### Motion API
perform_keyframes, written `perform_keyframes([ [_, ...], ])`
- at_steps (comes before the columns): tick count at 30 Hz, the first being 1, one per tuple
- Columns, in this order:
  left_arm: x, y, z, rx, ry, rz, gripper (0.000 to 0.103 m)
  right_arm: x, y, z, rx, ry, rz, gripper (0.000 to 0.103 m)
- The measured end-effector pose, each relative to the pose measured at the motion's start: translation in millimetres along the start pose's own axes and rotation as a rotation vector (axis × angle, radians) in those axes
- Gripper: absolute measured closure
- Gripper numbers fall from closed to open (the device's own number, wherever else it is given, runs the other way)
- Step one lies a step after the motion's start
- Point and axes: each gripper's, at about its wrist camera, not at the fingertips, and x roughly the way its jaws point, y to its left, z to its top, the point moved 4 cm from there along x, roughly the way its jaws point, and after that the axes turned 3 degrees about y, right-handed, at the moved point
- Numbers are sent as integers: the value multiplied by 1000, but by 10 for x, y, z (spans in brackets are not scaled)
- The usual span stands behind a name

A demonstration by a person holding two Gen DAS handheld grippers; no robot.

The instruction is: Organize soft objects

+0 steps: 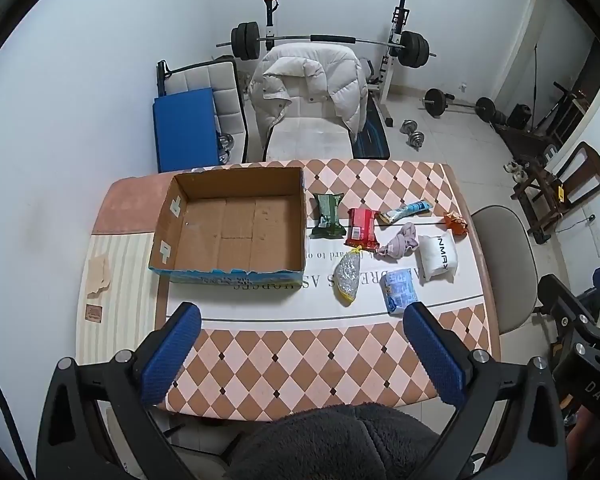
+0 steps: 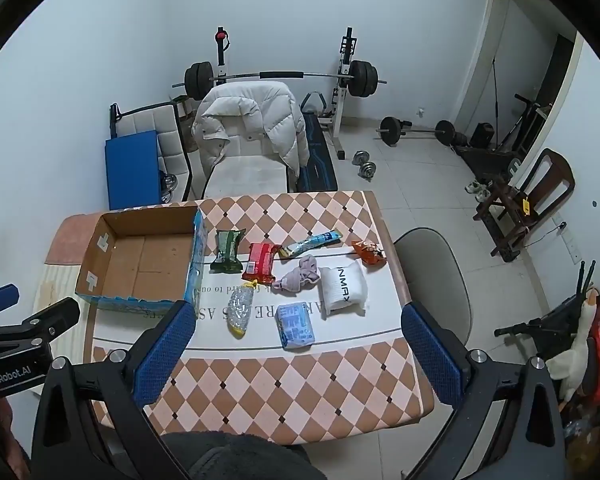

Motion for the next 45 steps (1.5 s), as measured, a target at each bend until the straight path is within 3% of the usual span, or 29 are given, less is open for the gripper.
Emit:
perform_keyframes([
  [45, -67, 21, 51, -11, -32, 10, 0, -125, 38, 101, 3, -23, 14, 0],
])
